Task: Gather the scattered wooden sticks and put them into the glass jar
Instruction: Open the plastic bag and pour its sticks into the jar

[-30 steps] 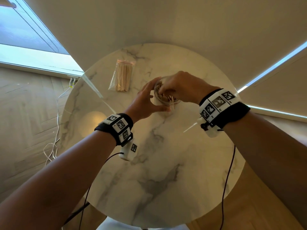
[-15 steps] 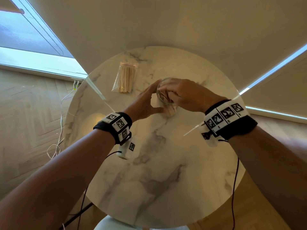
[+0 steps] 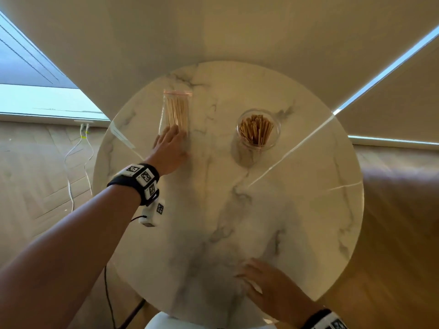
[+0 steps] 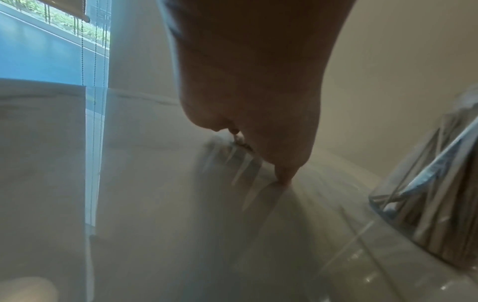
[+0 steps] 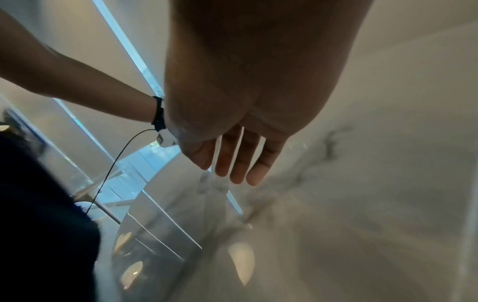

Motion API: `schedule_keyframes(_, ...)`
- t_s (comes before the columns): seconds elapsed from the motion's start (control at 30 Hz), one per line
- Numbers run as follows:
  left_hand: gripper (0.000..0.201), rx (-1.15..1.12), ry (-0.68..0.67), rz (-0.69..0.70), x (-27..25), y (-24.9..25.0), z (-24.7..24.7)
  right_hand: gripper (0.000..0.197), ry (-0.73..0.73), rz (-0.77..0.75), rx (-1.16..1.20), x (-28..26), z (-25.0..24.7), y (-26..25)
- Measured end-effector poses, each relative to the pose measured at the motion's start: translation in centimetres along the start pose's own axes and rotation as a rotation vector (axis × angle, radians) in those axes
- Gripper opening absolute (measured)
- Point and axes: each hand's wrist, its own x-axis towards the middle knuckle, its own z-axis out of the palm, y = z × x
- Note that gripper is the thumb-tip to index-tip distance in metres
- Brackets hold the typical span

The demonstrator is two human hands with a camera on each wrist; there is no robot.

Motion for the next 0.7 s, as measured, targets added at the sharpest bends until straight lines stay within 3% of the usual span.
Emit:
schedule_keyframes(0.17,0.07,0.003,0.052,0.145,-5.6,-1.4,2.3,0.013,0.126,0.108,0.017,-4.1,4.4,-1.4)
schedule_keyframes(0.4,0.043,-0.023,0.07,0.456,-22.1,-2.2,6.9,0.025,-0.017,0.263,0.003,-6.9,8.7,-1.8)
schedule_keyframes(0.47,0.041,-0.066,0.095,0.418,-23.2,-1.9,6.9,0.025,-0.024,0.306,0.029,-6.4,8.6,-2.4)
schedule_keyframes(0.53,0.05,-0.134,0.103,0.276,-22.5,-0.7,6.3,0.021,-0.048,0.342,0.065,-5.7,8.0,-3.0)
schedule_keyframes(0.63,0.071,-0.107,-0.013,0.188,-20.4,1.4,5.9,0.022,-0.055,0.36,0.115,-4.3,6.8,-3.6)
schedule_keyframes(0.7,0.069,-0.099,-0.09,0.213,-19.4,2.8,6.1,0.02,-0.047,0.358,0.138,-3.4,5.8,-3.7)
